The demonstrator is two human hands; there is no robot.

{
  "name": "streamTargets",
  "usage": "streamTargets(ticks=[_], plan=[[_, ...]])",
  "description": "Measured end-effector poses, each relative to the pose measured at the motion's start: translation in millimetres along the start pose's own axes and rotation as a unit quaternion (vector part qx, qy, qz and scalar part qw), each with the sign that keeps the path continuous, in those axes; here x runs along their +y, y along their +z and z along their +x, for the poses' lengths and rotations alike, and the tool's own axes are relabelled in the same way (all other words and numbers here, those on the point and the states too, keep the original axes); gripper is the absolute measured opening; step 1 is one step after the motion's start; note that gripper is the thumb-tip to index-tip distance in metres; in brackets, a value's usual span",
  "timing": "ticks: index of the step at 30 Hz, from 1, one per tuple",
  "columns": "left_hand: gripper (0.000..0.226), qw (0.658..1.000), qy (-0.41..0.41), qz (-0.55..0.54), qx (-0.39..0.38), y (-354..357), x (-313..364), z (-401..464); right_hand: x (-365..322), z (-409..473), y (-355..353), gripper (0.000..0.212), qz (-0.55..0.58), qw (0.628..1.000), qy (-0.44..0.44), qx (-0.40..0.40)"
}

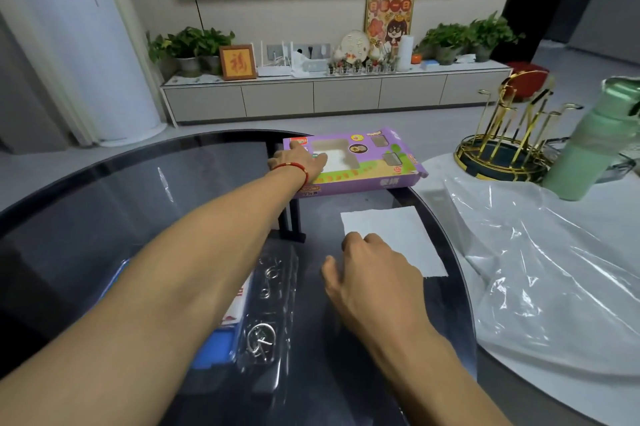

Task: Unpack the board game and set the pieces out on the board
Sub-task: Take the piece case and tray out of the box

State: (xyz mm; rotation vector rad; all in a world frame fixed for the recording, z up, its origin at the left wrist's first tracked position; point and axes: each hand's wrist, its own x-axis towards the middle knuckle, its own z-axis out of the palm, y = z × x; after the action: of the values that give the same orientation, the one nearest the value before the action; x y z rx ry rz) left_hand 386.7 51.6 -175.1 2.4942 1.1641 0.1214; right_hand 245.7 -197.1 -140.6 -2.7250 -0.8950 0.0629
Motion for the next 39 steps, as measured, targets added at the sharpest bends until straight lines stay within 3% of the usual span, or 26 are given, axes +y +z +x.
streamTargets(ticks=[4,9,14,16,20,26,30,34,39], plan=[[0.074,0.999,0.043,0.005,-0.011,-17,-17,-24,0,-1,5,0.029,0.015,1.000,-0.011,0.008],[0.050,0.991,0.131,0.008,0.034,-55,-68,-86,0,2,15,0.031,0.039,0.994,-0.087,-0.058],[0.060,0.957,0.258,0.117,0.060,-75,-165,-201,-6,1,28,0.036,0.116,0.988,-0.003,-0.105],[0.067,0.952,0.249,0.174,0.042,-78,-206,-243,-11,-1,29,0.048,0.170,0.976,0.010,-0.137],[0.074,0.965,0.178,0.194,0.011,-73,-264,-275,-25,-11,30,0.053,0.129,0.980,-0.015,-0.152],[0.082,0.978,0.174,0.111,0.008,-68,-279,-273,-47,-15,30,0.045,0.091,0.991,-0.093,-0.028],[0.084,0.976,0.184,0.119,0.004,-73,-281,-263,-59,-7,32,0.032,0.055,0.988,-0.135,-0.053],[0.081,0.977,0.192,0.094,-0.002,-75,-288,-258,-64,1,37,0.035,-0.052,0.986,-0.145,-0.069],[0.083,0.979,0.185,0.079,-0.001,-75,-294,-254,-69,6,27,0.036,-0.025,0.976,-0.172,-0.127]])
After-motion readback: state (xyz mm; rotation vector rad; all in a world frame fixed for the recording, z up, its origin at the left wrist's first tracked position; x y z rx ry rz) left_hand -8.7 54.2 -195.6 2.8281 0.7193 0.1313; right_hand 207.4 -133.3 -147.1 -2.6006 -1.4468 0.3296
